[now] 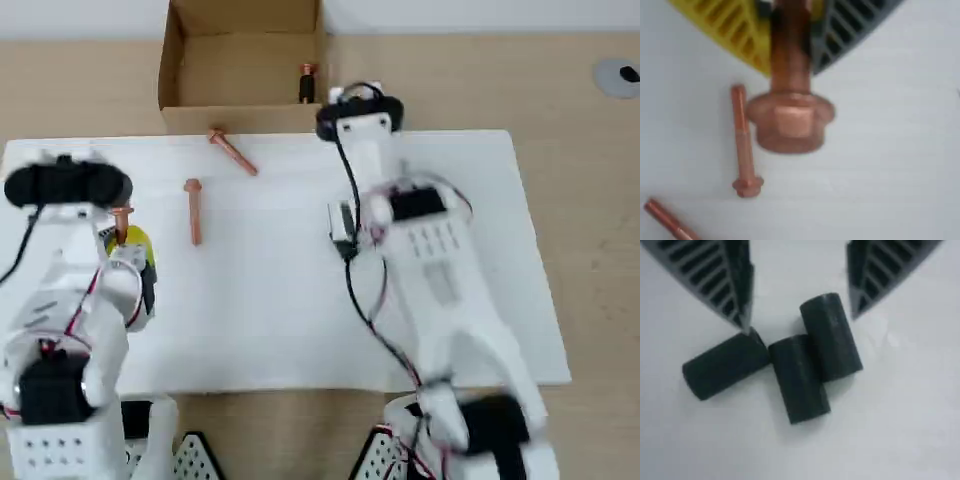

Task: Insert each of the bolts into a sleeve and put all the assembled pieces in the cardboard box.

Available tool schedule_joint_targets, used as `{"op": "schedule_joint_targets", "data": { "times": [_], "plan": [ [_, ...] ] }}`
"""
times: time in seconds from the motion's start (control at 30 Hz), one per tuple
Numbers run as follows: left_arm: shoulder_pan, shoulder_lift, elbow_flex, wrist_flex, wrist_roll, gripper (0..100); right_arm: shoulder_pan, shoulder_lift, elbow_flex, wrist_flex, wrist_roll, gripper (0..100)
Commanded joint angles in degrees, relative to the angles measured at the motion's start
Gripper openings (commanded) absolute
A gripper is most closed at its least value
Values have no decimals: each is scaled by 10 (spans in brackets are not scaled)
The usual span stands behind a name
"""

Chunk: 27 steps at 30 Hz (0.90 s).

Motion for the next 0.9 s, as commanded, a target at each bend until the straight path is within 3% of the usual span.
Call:
{"op": "schedule_joint_targets", "data": {
  "times": [0.0,0.17,0.3,0.47,0.87],
  "plan": [
    [-30,-73,44,-42,0,9,-8,126,-211,133,9,168],
    [-78,-143,90,-53,33,9,-6,283,-441,288,136,168],
    [-83,-174,116,-50,34,9,-6,375,-552,334,161,168],
    [-85,-183,136,-50,33,9,-9,422,-553,328,201,168],
    [-83,-182,135,-55,33,9,13,468,-547,305,202,168]
  ]
}}
